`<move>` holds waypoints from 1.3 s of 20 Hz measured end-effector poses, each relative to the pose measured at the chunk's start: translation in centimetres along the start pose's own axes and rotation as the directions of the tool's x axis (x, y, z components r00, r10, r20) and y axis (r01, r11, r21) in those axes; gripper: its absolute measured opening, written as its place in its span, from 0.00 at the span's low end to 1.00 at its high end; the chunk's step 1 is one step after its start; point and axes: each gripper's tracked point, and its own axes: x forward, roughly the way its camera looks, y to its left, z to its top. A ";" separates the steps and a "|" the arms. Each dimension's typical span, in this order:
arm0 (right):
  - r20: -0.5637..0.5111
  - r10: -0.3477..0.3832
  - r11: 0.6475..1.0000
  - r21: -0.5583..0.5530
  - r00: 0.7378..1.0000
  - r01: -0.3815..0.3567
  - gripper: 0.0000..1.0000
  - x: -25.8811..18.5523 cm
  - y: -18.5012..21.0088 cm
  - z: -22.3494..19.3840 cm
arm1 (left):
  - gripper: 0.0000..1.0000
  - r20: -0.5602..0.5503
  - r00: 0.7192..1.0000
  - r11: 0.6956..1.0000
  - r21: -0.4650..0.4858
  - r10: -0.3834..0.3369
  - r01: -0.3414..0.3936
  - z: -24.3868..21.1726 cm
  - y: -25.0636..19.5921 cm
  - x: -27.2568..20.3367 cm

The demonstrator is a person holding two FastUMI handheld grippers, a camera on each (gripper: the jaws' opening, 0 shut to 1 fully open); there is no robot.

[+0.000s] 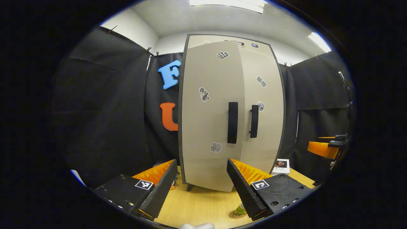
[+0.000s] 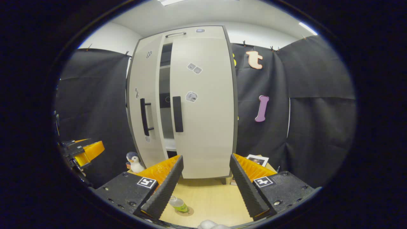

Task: Grasp the bottle in the cabinet with the left hand and place it on the coaster, then close the right door with the right hand and the left door with the left hand.

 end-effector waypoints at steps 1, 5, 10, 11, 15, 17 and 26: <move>0.003 -0.001 1.000 -0.004 1.000 0.001 0.96 0.0 0.0 0.0 | 0.96 0.002 1.000 1.000 0.000 0.000 0.000 0.0 -0.1 0.0; 0.009 0.001 1.000 -0.021 1.000 -0.001 0.96 0.0 0.3 -0.2 | 0.96 -0.006 1.000 1.000 -0.002 -0.011 0.011 -0.3 -0.7 -0.1; 0.024 0.001 1.000 -0.026 1.000 -0.001 0.96 0.0 0.4 0.2 | 0.96 -0.001 1.000 1.000 0.009 -0.007 0.007 -0.1 -0.7 -0.1; 0.024 0.000 1.000 -0.028 1.000 0.000 0.96 0.1 0.4 0.2 | 0.92 0.001 1.000 1.000 0.012 -0.004 0.004 0.0 -0.7 -0.1; 0.036 0.005 1.000 -0.031 0.999 -0.004 0.96 0.2 0.7 0.5 | 0.96 0.002 1.000 1.000 0.013 0.005 -0.005 0.1 -0.5 0.0; 0.041 0.006 0.999 -0.037 0.999 -0.004 0.96 0.2 0.8 0.7 | 0.96 0.001 1.000 1.000 0.015 0.007 -0.007 0.1 -0.5 0.0; 0.038 0.005 0.999 -0.043 0.999 -0.003 0.96 0.4 0.8 0.5 | 0.96 -0.004 1.000 1.000 0.019 0.005 -0.005 0.1 -0.6 0.4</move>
